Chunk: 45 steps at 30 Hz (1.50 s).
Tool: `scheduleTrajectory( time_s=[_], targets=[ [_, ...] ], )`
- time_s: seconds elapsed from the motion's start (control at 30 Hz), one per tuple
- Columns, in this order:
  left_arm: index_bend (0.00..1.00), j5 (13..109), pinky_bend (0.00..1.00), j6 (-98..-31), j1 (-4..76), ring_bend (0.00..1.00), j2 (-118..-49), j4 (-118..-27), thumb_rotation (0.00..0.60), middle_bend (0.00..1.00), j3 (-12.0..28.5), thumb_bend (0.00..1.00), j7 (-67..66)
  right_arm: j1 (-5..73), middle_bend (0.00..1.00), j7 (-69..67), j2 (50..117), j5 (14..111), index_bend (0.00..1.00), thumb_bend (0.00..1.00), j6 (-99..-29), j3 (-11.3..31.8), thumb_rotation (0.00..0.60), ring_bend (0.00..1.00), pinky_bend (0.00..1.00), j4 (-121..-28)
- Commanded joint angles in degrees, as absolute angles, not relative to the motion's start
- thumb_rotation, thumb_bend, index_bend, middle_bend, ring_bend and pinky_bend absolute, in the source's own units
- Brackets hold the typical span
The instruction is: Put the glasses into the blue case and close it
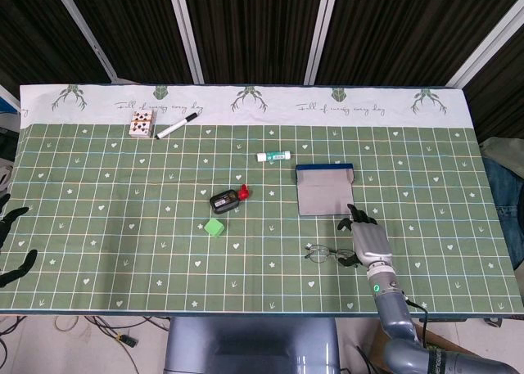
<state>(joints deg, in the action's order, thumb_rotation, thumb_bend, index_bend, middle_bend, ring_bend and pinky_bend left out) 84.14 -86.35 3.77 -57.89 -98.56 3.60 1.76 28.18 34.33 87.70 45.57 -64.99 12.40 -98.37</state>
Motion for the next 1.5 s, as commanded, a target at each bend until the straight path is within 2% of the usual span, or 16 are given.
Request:
scheduleTrajectory(
  time_s=[0.03,0.27,0.9,1.2,1.5],
  targets=[
    [0.18,84.1,0.0,-86.2,3.8,0.0,-57.9,-98.5,0.6,0.0,3.5,0.32,1.7,28.6,0.02,34.5,88.4,45.2,0.4,0.23,-65.1,12.4,0.6,0.1,0.19,-97.7],
    [0.18,83.7,0.0,-86.2,3.8,0.0,-57.9,-98.4,0.6,0.0,3.7,0.32,1.8,29.4,0.02,33.5,90.1,45.2,0.45,0.29,-65.8,12.2,0.6,0.1,0.19,-96.1],
    [0.18,83.6,0.0,-85.9,3.9,0.0,-57.9,-98.2,0.6,0.0,3.7,0.32,1.6,29.9,0.03,32.4,91.3,46.5,0.49,0.3,-66.7,10.6,0.6,0.1,0.19,-96.4],
    [0.18,83.4,0.0,-85.9,3.9,0.0,-57.8,-98.1,0.6,0.0,3.8,0.32,1.8,30.3,0.03,31.8,92.4,45.3,0.54,0.36,-66.6,10.9,0.6,0.1,0.19,-94.9],
    [0.18,83.4,0.0,-85.8,3.9,0.0,-57.9,-98.1,0.6,0.0,3.8,0.32,1.6,30.5,0.03,32.2,92.0,44.6,0.55,0.36,-66.3,10.3,0.6,0.1,0.19,-95.1]
  ],
)
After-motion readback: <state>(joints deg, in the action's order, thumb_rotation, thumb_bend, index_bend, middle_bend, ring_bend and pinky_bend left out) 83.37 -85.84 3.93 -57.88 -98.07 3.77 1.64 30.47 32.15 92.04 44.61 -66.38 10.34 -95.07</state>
